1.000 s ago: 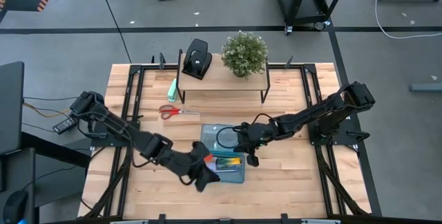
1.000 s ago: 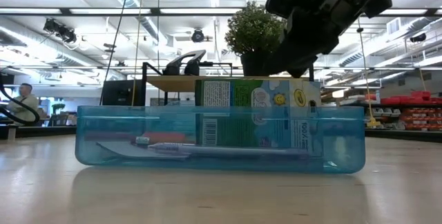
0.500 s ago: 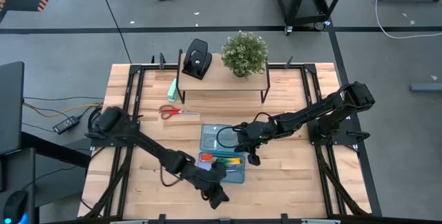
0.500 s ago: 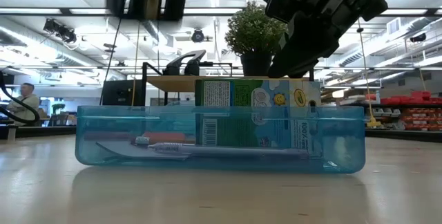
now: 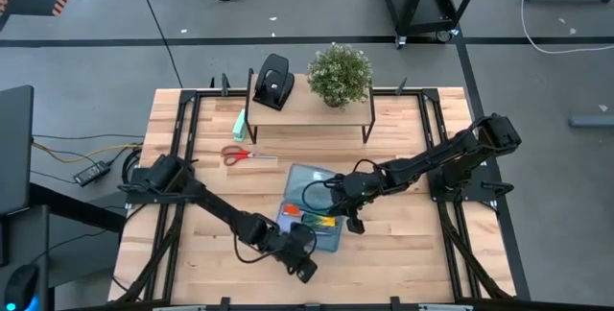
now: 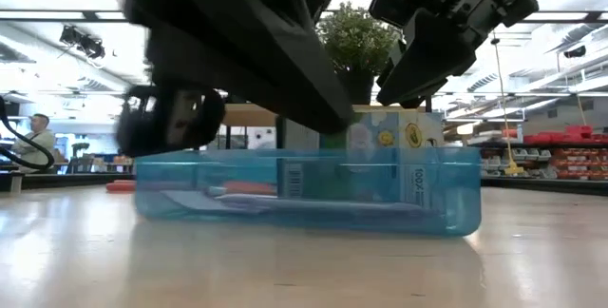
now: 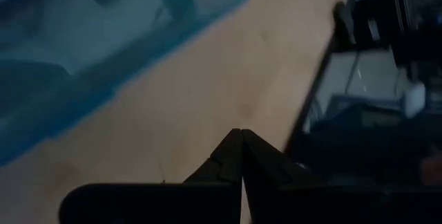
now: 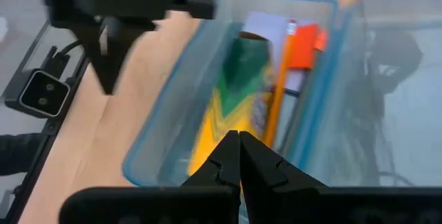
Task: Pack school essentials
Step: Adjust the yellow crayon box in blue supply box
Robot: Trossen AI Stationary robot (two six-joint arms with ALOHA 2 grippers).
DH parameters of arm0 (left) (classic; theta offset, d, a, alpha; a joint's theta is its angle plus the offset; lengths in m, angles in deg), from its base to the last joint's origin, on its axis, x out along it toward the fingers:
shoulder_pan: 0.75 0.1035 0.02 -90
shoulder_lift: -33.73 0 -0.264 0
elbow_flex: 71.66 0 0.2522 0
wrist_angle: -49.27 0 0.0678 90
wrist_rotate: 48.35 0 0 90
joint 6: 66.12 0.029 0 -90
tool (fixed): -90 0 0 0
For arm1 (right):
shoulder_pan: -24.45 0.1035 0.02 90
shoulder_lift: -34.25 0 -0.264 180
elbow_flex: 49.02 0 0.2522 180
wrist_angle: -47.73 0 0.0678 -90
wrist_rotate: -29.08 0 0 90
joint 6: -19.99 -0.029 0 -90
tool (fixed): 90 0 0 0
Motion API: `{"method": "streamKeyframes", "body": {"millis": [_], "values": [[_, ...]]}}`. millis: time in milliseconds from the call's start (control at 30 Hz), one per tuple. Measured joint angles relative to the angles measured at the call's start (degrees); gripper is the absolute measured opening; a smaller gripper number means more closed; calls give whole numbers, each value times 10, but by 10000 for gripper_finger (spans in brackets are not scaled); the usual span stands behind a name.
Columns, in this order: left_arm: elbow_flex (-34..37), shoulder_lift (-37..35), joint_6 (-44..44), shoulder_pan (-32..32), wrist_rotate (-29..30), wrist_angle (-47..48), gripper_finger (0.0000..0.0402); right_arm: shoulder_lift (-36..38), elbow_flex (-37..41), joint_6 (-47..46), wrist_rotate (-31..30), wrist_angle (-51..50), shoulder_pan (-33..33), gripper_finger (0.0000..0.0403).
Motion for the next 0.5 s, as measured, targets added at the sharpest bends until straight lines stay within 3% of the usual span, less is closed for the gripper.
{"method": "streamKeyframes", "body": {"millis": [300,500], "values": [[-38,3,82,6,20,42,11,0,0,1,-2,0,15,10],[-134,2,211,6,22,232,11,0,0,11,-21,0,15,10]]}}
